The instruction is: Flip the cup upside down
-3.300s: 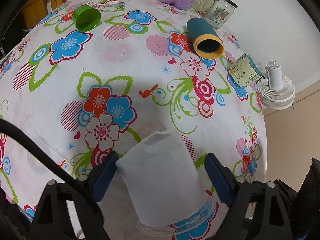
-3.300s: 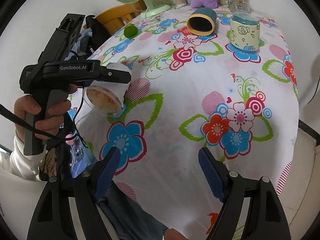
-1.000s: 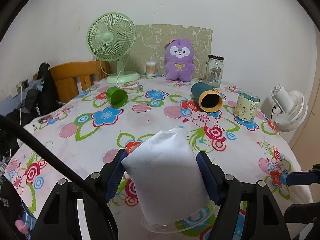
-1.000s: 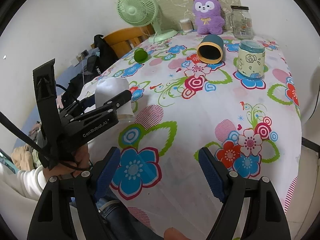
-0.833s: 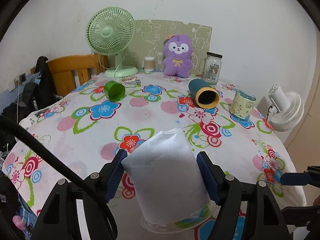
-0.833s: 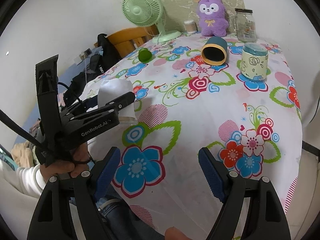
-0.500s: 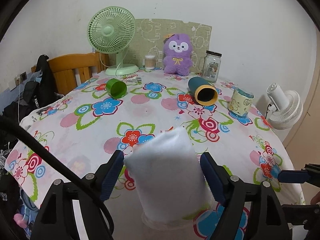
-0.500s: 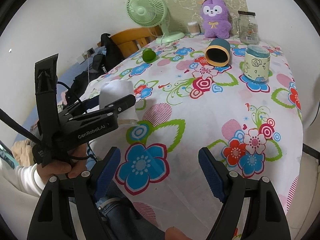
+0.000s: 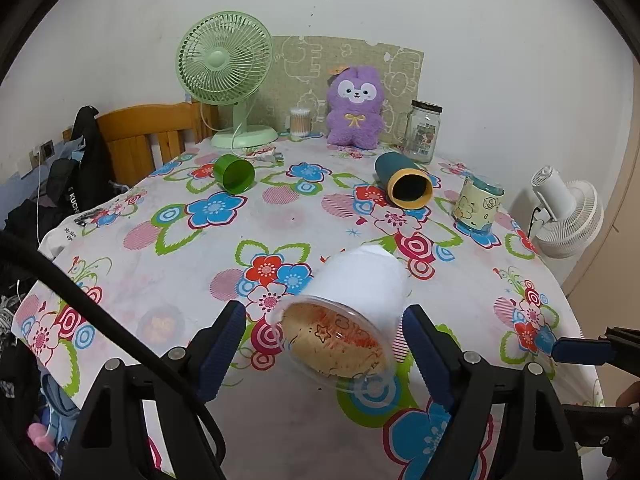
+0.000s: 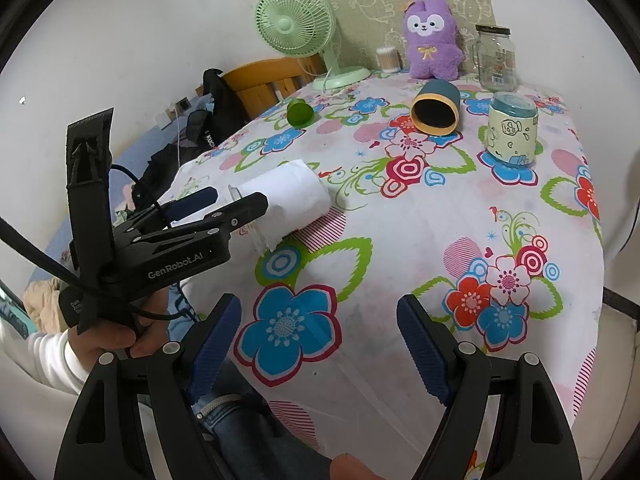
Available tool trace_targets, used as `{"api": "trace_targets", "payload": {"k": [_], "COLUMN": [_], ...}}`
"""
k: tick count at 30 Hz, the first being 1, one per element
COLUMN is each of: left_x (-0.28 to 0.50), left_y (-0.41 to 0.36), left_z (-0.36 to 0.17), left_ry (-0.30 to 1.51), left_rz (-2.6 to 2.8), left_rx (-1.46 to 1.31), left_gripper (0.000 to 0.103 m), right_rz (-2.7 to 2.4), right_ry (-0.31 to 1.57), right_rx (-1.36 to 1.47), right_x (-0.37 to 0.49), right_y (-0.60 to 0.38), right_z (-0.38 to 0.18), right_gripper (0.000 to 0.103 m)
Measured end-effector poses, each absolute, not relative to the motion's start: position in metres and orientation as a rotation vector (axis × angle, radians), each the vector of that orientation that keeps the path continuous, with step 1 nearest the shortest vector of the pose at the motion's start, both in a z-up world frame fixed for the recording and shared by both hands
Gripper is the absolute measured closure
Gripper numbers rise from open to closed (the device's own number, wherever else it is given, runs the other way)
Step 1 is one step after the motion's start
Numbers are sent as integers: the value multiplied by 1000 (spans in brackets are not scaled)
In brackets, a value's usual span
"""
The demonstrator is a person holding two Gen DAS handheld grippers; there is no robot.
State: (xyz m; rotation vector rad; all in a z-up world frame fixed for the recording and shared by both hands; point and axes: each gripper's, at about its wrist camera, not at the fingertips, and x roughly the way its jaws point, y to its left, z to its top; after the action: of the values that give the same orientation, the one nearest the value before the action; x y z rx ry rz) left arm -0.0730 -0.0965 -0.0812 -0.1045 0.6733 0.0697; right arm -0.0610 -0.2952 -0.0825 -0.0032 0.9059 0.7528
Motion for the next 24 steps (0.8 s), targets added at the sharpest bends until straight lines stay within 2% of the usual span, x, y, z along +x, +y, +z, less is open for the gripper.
{"api": "trace_targets", "payload": {"k": [9,17,24], "left_x": [-50,6,49], "left_y": [-88,-116,-131], "left_z": [-61,-59,-81], "left_ry": [728,998,1224], "left_rz": [-19,-283,-387], "left_rx": [-64,126,207], "left_gripper": [14,11,11], "right_rz": [740,732,723], "right_ry": [906,909,920], "right_rx": [7,26,28], "right_x": [-61,-60,-59], "right_y": [-301,-304,-306], "right_z": [-82,-82,-84], "right_gripper": [21,21,21]}}
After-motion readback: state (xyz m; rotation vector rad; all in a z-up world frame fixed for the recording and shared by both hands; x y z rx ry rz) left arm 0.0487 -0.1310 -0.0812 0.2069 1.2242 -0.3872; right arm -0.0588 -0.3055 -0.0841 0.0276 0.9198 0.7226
